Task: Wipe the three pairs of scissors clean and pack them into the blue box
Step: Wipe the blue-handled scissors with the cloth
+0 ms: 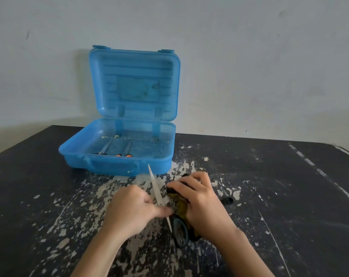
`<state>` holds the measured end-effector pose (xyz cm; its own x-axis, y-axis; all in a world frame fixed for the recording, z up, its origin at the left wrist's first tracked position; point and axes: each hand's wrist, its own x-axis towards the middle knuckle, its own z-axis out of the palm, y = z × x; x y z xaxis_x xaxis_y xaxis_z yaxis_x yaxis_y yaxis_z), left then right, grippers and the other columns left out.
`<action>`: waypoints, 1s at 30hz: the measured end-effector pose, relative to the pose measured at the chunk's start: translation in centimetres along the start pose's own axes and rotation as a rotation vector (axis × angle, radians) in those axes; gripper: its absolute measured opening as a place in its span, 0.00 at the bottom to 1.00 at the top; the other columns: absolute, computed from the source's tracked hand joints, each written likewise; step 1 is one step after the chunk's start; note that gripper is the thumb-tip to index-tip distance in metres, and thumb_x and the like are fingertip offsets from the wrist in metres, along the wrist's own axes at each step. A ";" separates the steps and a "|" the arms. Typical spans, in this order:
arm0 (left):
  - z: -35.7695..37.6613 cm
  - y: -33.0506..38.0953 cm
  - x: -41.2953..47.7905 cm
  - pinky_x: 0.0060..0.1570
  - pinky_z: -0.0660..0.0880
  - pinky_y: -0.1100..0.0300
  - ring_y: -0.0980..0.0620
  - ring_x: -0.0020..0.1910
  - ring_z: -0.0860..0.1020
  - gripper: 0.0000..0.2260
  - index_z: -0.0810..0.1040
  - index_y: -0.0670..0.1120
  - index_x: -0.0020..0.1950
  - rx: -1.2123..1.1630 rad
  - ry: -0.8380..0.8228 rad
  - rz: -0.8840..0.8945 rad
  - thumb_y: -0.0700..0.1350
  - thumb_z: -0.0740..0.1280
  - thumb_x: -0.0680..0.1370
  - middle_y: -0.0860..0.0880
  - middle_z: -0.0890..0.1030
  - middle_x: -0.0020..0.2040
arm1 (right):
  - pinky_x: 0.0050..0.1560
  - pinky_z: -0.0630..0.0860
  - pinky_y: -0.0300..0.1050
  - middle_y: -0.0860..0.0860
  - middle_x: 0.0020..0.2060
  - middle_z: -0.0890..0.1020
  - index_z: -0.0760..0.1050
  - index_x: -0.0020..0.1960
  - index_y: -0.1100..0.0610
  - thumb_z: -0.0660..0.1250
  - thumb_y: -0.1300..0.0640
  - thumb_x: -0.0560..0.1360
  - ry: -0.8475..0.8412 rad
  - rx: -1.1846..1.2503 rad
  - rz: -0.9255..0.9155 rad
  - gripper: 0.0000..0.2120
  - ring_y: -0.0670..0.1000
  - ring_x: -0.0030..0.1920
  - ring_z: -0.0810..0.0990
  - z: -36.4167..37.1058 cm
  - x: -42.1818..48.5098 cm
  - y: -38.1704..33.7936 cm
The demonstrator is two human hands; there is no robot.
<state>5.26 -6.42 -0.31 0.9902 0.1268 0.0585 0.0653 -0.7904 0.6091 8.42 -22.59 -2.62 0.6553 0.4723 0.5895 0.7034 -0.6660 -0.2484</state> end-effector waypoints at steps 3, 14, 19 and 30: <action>0.4 -0.1 0.1 0.28 0.57 0.59 0.50 0.23 0.60 0.27 0.66 0.45 0.22 0.019 -0.005 0.042 0.61 0.76 0.62 0.51 0.60 0.19 | 0.43 0.75 0.43 0.47 0.45 0.81 0.78 0.54 0.53 0.71 0.72 0.62 0.013 -0.001 0.048 0.24 0.53 0.48 0.67 0.4 0.0 1.0; -0.3 0.1 -0.2 0.27 0.58 0.61 0.52 0.23 0.61 0.28 0.63 0.47 0.23 0.087 -0.021 0.022 0.67 0.72 0.62 0.53 0.60 0.19 | 0.50 0.67 0.32 0.44 0.49 0.76 0.74 0.61 0.55 0.65 0.67 0.73 0.224 0.163 0.307 0.18 0.47 0.50 0.72 -1.4 0.6 -0.7; -0.2 0.7 -0.5 0.23 0.57 0.61 0.53 0.22 0.64 0.26 0.67 0.46 0.23 0.193 0.056 -0.041 0.63 0.74 0.64 0.53 0.65 0.20 | 0.50 0.76 0.44 0.54 0.49 0.75 0.77 0.55 0.60 0.62 0.69 0.68 -0.003 0.171 0.173 0.18 0.54 0.48 0.75 1.1 -0.1 -2.4; 0.0 0.4 -0.2 0.29 0.56 0.58 0.51 0.24 0.60 0.27 0.63 0.47 0.22 0.028 -0.004 -0.069 0.62 0.76 0.61 0.53 0.60 0.20 | 0.46 0.71 0.27 0.48 0.45 0.78 0.81 0.52 0.57 0.68 0.71 0.67 -0.032 0.345 0.190 0.16 0.42 0.45 0.76 -0.7 0.3 -1.6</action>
<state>5.06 -6.78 -0.10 0.9837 0.1792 0.0139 0.1368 -0.7964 0.5892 7.29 -21.82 -1.53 0.7870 0.3811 0.4851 0.6165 -0.5128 -0.5974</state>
